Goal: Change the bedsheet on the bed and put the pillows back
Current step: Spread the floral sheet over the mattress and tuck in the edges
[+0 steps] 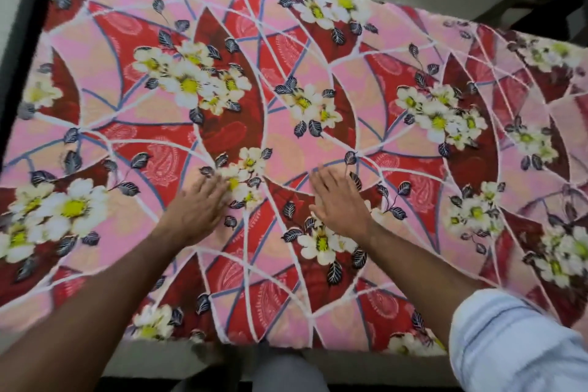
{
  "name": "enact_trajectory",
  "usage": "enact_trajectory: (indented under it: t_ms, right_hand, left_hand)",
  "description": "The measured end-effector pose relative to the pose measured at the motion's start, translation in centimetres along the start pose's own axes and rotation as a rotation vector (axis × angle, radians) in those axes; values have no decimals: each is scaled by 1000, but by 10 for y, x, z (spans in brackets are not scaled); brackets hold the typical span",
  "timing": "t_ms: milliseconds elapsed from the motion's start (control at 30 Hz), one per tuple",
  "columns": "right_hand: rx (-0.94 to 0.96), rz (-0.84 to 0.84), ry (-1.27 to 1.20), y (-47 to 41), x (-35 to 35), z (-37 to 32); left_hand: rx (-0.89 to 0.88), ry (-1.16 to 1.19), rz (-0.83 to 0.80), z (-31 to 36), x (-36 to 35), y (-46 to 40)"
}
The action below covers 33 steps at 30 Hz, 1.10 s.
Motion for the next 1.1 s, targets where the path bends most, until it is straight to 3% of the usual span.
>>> enact_trajectory:
  t_ms: [67, 133, 400, 633, 833, 1100]
  right_hand:
    - [110, -39, -54, 9, 20, -26]
    - [194, -16, -76, 10, 49, -57]
    - [310, 76, -75, 26, 172, -174]
    - [569, 284, -38, 53, 306, -316]
    - [767, 430, -29, 63, 389, -431]
    - [958, 523, -9, 14, 476, -561]
  left_hand:
    - [20, -25, -28, 5, 21, 26]
    - [100, -20, 44, 6, 49, 59]
    - [395, -57, 279, -20, 133, 235]
    - [654, -135, 426, -64, 197, 415]
    - [797, -109, 573, -94, 243, 497]
    - [998, -150, 644, -171, 284, 575]
Point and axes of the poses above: each hand's wrist, its own y-axis away from the middle knuckle, its own x-axis out of the back of the hand, z = x × y, the point moved 5 cm from there along -y, towards the middle knuckle, and after that the axes turned 7 degrees about z, right-handed, at the moved point
